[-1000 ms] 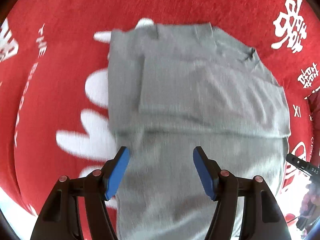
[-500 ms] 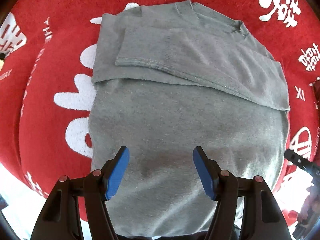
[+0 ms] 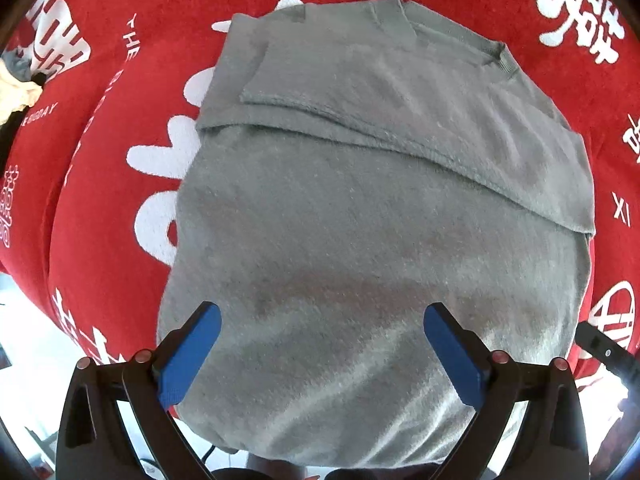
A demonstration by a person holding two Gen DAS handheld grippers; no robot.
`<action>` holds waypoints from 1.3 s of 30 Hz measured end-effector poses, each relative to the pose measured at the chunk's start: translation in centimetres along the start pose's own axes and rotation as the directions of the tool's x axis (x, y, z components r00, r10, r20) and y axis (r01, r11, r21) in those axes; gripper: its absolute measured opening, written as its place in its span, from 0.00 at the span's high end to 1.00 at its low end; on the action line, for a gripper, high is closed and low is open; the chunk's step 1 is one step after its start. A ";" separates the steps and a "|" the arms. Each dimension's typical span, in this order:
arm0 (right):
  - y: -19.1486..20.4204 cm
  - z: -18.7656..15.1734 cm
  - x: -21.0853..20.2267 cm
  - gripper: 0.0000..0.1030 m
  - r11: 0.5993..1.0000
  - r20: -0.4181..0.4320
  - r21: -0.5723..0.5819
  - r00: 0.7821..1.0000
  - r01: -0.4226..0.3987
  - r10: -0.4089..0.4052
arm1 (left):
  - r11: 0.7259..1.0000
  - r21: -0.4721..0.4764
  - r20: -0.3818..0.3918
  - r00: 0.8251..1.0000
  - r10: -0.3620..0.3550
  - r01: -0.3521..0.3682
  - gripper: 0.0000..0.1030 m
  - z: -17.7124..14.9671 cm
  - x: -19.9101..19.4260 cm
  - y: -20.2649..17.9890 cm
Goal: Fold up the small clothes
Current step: 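Position both grippers open at the sweater's hem, then grasp the sweater hem with both grippers and lift it toward the collar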
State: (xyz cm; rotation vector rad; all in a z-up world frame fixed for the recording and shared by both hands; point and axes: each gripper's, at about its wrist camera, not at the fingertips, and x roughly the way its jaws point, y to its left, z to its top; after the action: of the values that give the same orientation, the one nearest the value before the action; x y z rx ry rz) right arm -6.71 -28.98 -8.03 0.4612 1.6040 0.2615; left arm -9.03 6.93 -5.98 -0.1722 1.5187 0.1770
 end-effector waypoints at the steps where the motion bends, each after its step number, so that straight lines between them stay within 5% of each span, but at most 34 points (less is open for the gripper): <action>1: 0.1 -0.1 -0.2 0.45 1.000 0.005 -0.009 1.000 0.004 -0.004 | 1.000 0.002 -0.005 1.000 -0.001 0.001 0.01 -0.2 -0.1 0.1; 3: 0.3 -0.3 -0.4 0.43 1.000 0.015 -0.024 1.000 0.010 -0.009 | 1.000 -0.001 -0.016 1.000 0.002 -0.002 0.01 -0.3 0.3 -0.8; 6: 0.7 -0.6 -0.7 0.23 0.999 0.032 -0.036 0.999 0.009 -0.008 | 1.000 -0.009 -0.022 1.000 -0.003 0.003 0.01 -0.7 0.1 -0.4; 11: 1.9 -1.8 -1.4 0.17 0.995 0.084 -0.086 0.996 0.043 -0.036 | 1.000 0.013 -0.016 1.000 -0.016 0.016 0.01 -2.1 -0.1 0.2; 14: 3.1 -3.0 -1.6 0.17 0.983 0.117 -0.152 0.990 0.101 -0.083 | 0.998 0.035 -0.044 0.998 -0.052 0.053 0.01 -3.2 0.1 0.5; 20: 4.0 -6.1 -0.3 0.17 0.983 0.025 -0.159 0.996 0.089 -0.086 | 0.991 0.052 -0.048 0.992 -0.117 0.119 0.01 -6.4 -0.8 2.2; 32: -1.2 -13.5 0.6 0.17 0.995 -0.049 0.098 0.998 0.031 -0.026 | 0.979 0.023 -0.041 0.979 -0.201 0.202 0.01 -10.9 0.0 9.7; 39: -3.0 -17.5 2.5 0.17 0.994 -0.085 0.106 0.996 0.033 -0.024 | 0.955 0.070 -0.079 0.956 -0.283 0.289 0.01 -13.4 2.0 11.8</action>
State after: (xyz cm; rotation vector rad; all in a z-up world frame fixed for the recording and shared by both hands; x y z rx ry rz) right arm -24.49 -28.67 -9.98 0.5149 1.7110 0.1752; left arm -24.60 15.46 -8.56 -0.3339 1.5467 -0.1234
